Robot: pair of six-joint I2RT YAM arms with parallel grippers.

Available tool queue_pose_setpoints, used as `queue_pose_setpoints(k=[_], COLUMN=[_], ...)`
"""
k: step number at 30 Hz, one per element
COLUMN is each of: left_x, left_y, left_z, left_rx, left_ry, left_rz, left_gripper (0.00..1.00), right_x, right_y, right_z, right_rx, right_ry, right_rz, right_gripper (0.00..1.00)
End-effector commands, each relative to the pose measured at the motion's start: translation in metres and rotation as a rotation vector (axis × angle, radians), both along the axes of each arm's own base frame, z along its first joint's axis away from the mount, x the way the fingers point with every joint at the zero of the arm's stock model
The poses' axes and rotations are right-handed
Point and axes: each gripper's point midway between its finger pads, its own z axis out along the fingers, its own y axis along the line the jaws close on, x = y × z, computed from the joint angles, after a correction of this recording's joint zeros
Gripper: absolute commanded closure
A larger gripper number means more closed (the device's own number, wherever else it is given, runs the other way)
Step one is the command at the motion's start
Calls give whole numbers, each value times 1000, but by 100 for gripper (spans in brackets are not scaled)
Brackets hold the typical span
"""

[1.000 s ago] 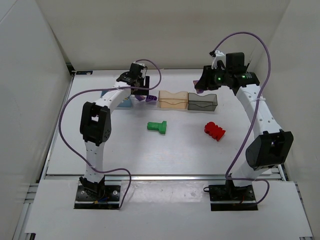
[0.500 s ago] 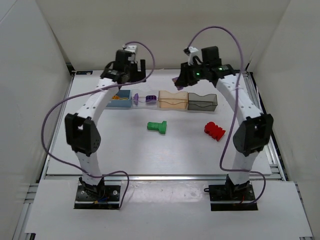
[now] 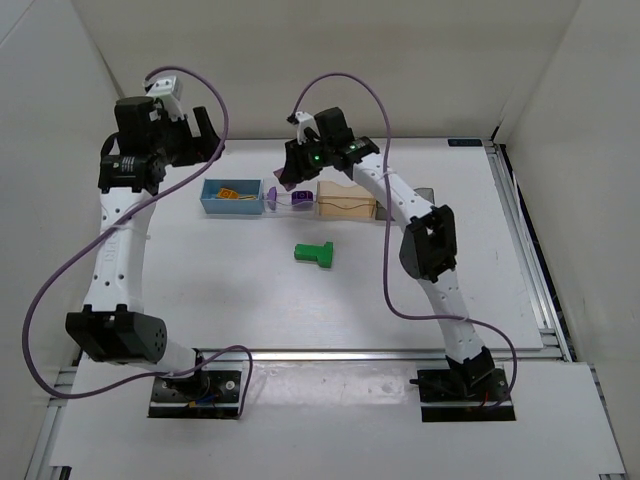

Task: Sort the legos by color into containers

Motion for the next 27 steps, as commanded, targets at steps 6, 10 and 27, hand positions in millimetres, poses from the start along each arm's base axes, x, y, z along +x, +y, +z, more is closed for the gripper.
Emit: queue_pose_setpoints(k=[6,10,27], left_x=[-36,-37,-31], left_y=[14,23,28], left_z=[-22,-27,-39], left_rx=[-32,-57,-72], left_ry=[74,87,116], left_rz=[-15,6,19], left_gripper=[1,0,1], right_x=[21,28,46], right_y=[15,18,26], right_z=[-21,-41,-77], right_rx=[-1,-38,-103], right_ry=[-56,-75,-143], right_rz=[20,7,-37], right_gripper=[100,98,76])
